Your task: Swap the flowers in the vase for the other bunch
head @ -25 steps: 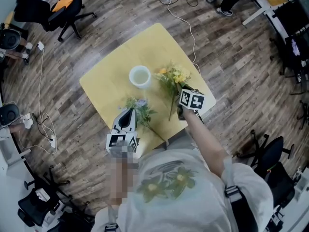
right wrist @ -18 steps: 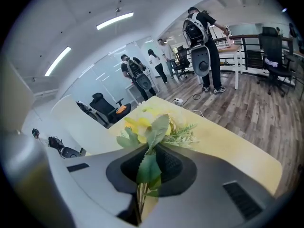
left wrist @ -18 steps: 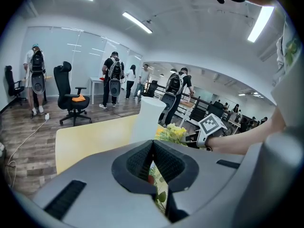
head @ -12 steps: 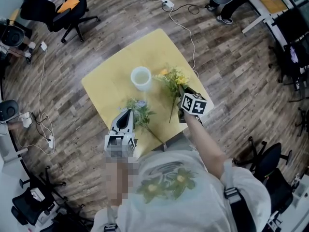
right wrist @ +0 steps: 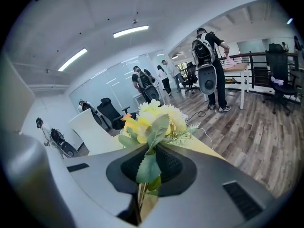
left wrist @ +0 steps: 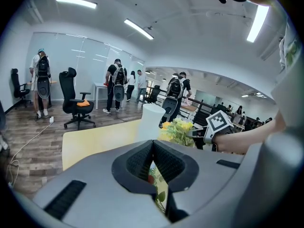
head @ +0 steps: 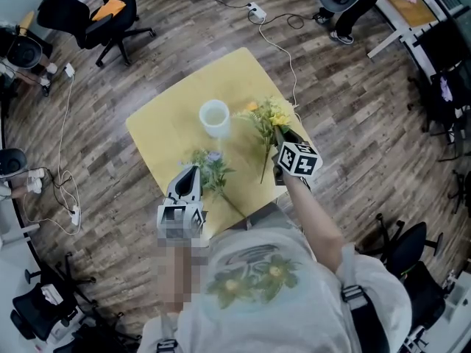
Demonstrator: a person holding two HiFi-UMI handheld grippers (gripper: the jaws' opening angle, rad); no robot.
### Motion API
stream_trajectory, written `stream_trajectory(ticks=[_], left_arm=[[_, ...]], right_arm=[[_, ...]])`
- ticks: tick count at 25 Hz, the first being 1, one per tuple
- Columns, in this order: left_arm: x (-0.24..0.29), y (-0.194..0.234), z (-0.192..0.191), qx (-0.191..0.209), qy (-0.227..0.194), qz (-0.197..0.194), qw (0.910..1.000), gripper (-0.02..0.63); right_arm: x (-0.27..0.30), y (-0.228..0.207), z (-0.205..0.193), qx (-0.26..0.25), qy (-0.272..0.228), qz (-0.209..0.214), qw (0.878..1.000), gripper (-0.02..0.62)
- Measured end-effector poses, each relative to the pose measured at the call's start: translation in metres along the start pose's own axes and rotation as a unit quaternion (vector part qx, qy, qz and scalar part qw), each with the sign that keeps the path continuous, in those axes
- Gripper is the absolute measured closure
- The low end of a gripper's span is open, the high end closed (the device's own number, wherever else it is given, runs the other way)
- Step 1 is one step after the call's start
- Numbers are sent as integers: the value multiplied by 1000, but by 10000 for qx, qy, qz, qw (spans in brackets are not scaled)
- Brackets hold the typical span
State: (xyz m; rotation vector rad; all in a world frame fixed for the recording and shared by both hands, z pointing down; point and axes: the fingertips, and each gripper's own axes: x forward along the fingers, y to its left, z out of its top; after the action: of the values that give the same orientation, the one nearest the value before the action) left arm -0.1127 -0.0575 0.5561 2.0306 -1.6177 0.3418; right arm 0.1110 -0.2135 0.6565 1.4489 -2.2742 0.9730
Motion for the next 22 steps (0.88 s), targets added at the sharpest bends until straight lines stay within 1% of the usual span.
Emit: stream_trajectory(ticks=[4,9,22], left_arm=[[-7,-6,-2,15,-48,12,10000,589],[-16,-14,-1,49,-105,27,9999,589],[-33,-22,3,52,-252,73,9996,589]], right_arm=[[-12,-1,11,-175,-178,-36,9997,540],[-25,-4,27,-190,-382,-22,9991,540],[-49,16,74,-255,-937,321,9948,540]])
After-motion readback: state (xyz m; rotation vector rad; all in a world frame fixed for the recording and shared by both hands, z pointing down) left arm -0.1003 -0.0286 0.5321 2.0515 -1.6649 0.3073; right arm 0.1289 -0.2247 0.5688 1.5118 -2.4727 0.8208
